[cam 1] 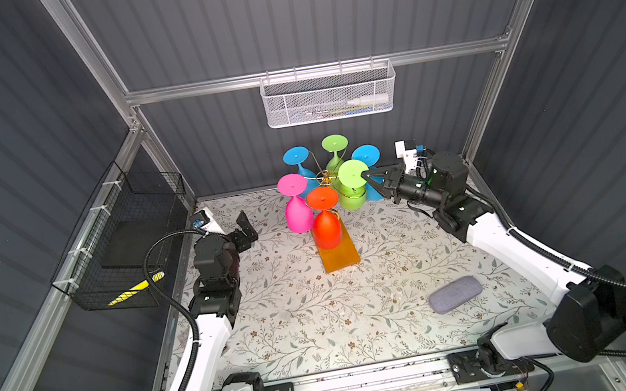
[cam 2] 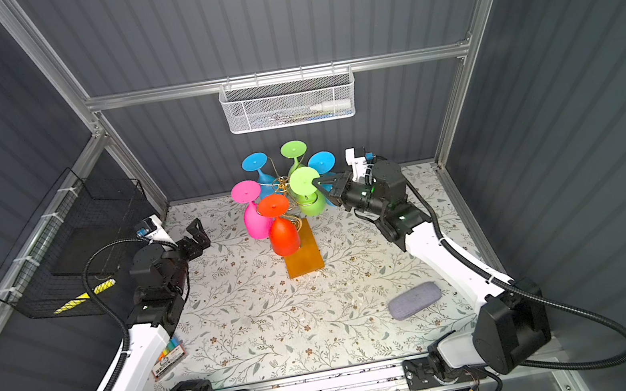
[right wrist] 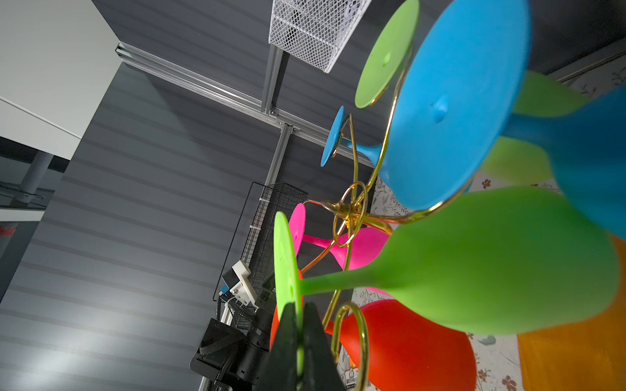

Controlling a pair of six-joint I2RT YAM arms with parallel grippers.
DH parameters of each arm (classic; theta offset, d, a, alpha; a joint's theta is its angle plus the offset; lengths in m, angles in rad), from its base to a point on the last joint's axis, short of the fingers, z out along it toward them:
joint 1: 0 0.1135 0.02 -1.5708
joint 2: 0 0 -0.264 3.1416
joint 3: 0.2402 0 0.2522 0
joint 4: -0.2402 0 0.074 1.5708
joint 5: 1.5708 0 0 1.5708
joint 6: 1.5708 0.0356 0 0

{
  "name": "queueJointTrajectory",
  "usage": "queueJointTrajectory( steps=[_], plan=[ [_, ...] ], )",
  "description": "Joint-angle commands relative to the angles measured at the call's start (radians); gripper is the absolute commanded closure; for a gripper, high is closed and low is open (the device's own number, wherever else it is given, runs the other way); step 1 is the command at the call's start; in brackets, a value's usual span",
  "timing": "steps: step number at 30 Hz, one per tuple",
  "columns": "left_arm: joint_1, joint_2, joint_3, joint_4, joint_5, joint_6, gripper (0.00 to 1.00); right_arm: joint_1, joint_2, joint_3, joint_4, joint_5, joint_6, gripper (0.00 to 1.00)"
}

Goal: Take the wine glass off the wine glass rack
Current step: 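Close the right gripper on the lime green glass's foot on the rack, then pull the lime green glass off the rack with the right gripper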

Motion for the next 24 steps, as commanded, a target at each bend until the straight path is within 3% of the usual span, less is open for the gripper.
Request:
queueJointTrajectory(
  steps=[1, 15, 24],
  plan=[
    [0.005, -0.022, 0.000, -0.004, -0.013, -0.014, 0.00, -0.010, -0.029, -0.024, 0.031, 0.038, 0.000, 1.00],
    [0.005, -0.019, 0.007, -0.007, -0.015, -0.024, 0.00, -0.062, -0.164, -0.180, 0.012, 0.078, 0.000, 1.00],
    [0.005, -0.033, 0.024, -0.015, -0.018, -0.045, 0.00, -0.130, -0.329, -0.333, -0.039, 0.089, -0.007, 1.00]
  ],
)
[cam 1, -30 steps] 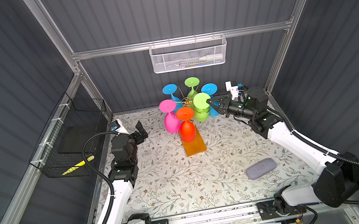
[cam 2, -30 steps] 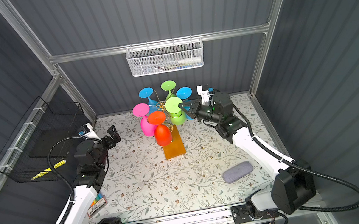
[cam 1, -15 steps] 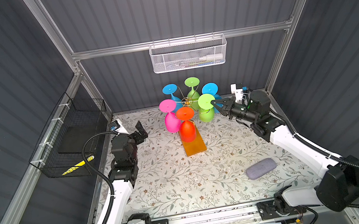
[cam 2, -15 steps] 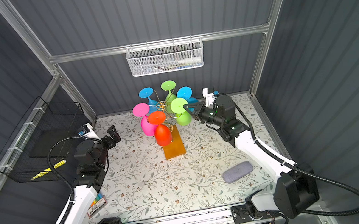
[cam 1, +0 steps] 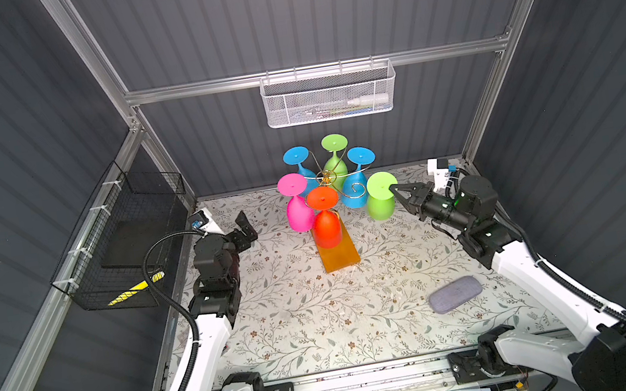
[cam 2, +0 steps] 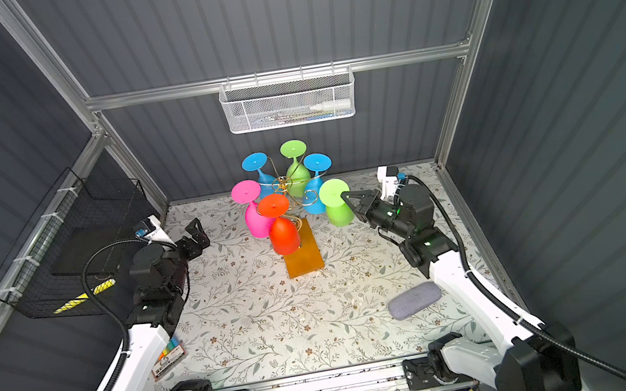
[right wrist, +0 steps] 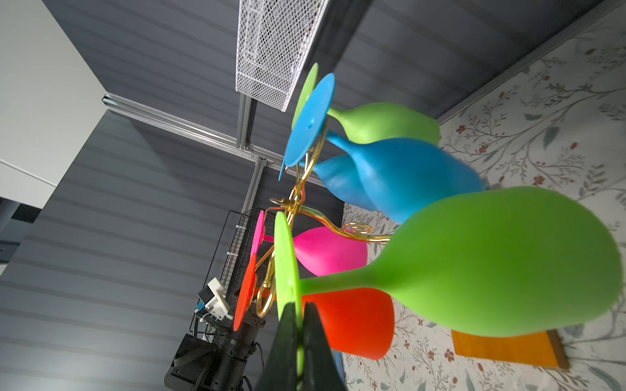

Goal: Take the wine glass off the wine glass rack
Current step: 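Pull the lime green glass off the rack with the right gripper, then bring the glass toward the left gripper while the left arm reaches in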

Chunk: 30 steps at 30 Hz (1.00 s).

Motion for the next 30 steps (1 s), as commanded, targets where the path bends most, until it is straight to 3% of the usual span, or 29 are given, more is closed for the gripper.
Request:
queueJointTrajectory(
  steps=[1, 6, 9, 15, 24, 30],
  plan=[
    [0.005, -0.028, 0.027, -0.012, -0.012, -0.022, 0.00, -0.032, -0.065, -0.050, -0.025, 0.013, -0.006, 1.00],
    [0.005, -0.040, 0.054, -0.035, -0.029, -0.037, 0.00, -0.114, -0.167, -0.059, -0.126, 0.028, -0.068, 1.00],
    [0.005, -0.036, 0.105, -0.101, -0.047, -0.053, 0.01, -0.124, -0.207, 0.008, -0.232, 0.097, -0.166, 1.00],
    [0.005, -0.018, 0.209, -0.149, 0.096, -0.059, 0.03, -0.124, -0.205, 0.142, -0.311, 0.134, -0.319, 1.00],
    [0.005, 0.034, 0.392, -0.081, 0.668, 0.006, 0.12, -0.067, -0.123, 0.366, -0.424, 0.054, -0.603, 1.00],
    [0.004, 0.189, 0.544, 0.052, 1.085, -0.134, 0.16, -0.015, -0.059, 0.479, -0.445, -0.019, -0.705, 1.00]
  ],
)
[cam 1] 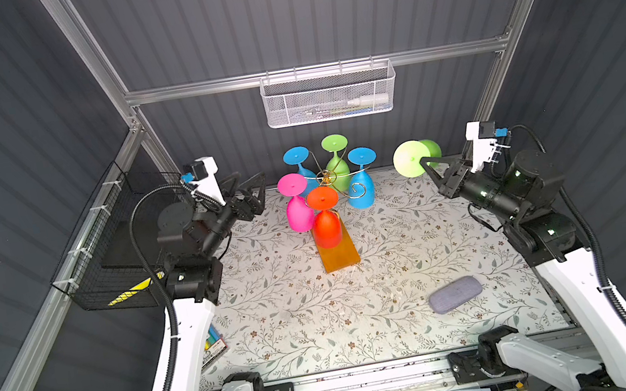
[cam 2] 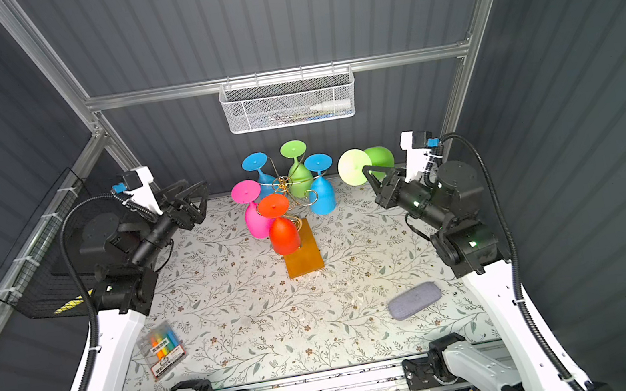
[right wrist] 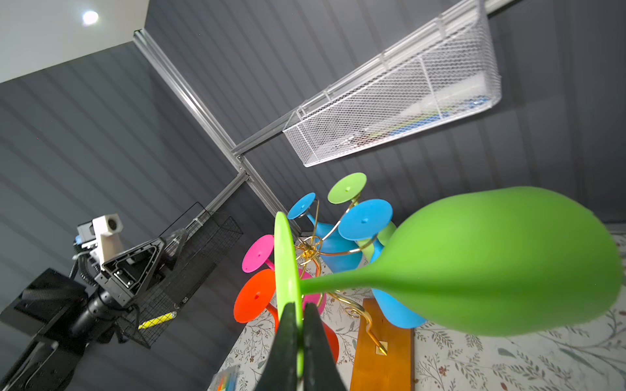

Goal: Take the wine glass off the wine glass rack
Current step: 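Bring the glass toward the left gripper while the left arm reaches in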

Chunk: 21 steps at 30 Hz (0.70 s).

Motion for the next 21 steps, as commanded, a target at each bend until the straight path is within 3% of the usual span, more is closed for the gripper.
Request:
queueJointTrajectory(
  steps=[1, 4, 10, 16, 21],
  plan=[
    [0.001, 0.073, 0.072, 0.114, 0.329, -0.103, 0.16, 0.029, 0.033, 0.065, -0.019, -0.071, -0.109, 1.00],
    [-0.027, 0.134, 0.124, 0.136, 0.393, -0.131, 0.17, 0.059, 0.069, 0.103, -0.004, -0.114, -0.128, 1.00],
    [-0.187, 0.242, 0.240, 0.077, 0.441, -0.064, 0.17, 0.126, 0.160, 0.179, 0.009, -0.159, -0.143, 1.00],
    [-0.224, 0.317, 0.249, 0.215, 0.457, -0.176, 0.19, 0.190, 0.213, 0.222, 0.010, -0.168, -0.157, 1.00],
    [-0.267, 0.361, 0.271, 0.225, 0.464, -0.186, 0.20, 0.230, 0.235, 0.233, 0.018, -0.166, -0.164, 1.00]
  ],
)
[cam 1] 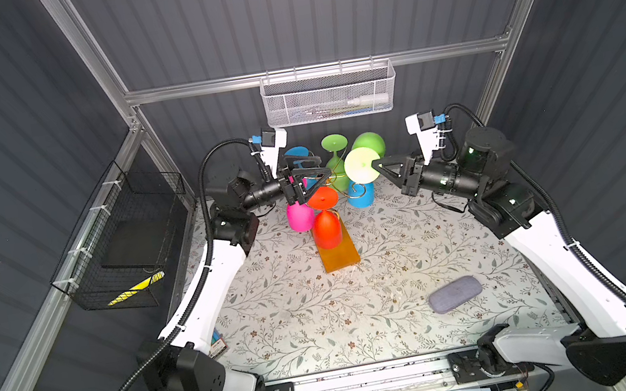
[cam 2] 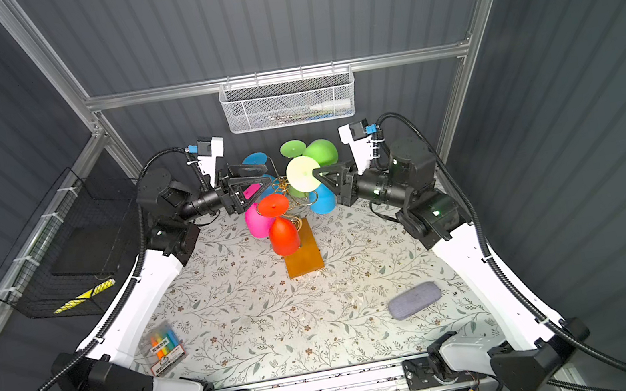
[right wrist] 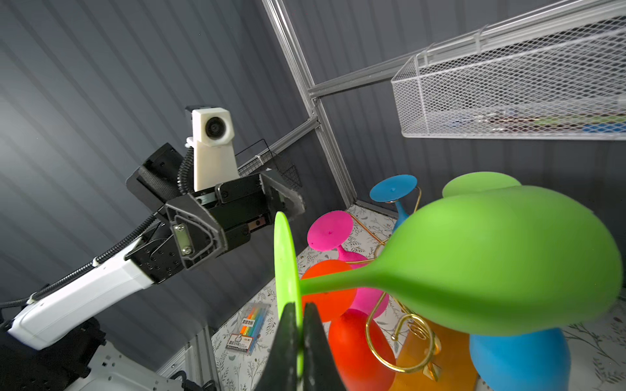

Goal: Take the wine glass off the wine glass rack
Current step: 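Bring the glass toward the left gripper while the left arm reaches in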

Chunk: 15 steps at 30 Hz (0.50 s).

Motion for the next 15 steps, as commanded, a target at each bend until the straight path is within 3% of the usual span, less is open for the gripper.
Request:
queueJointTrajectory(
  steps=[1, 9, 15],
  plan=[
    [-0.031, 0.018, 0.045, 0.041, 0.036, -0.029, 0.20, 0.023, 0.004, 0.036, 0.033, -0.021, -0.020, 1.00],
    [-0.060, 0.053, 0.041, 0.068, 0.038, -0.059, 0.32, 0.060, 0.037, 0.058, 0.034, -0.023, -0.021, 1.00],
    [-0.070, 0.060, 0.040, 0.101, 0.054, -0.087, 0.56, 0.076, 0.056, 0.066, 0.023, -0.001, -0.026, 1.00]
  ],
)
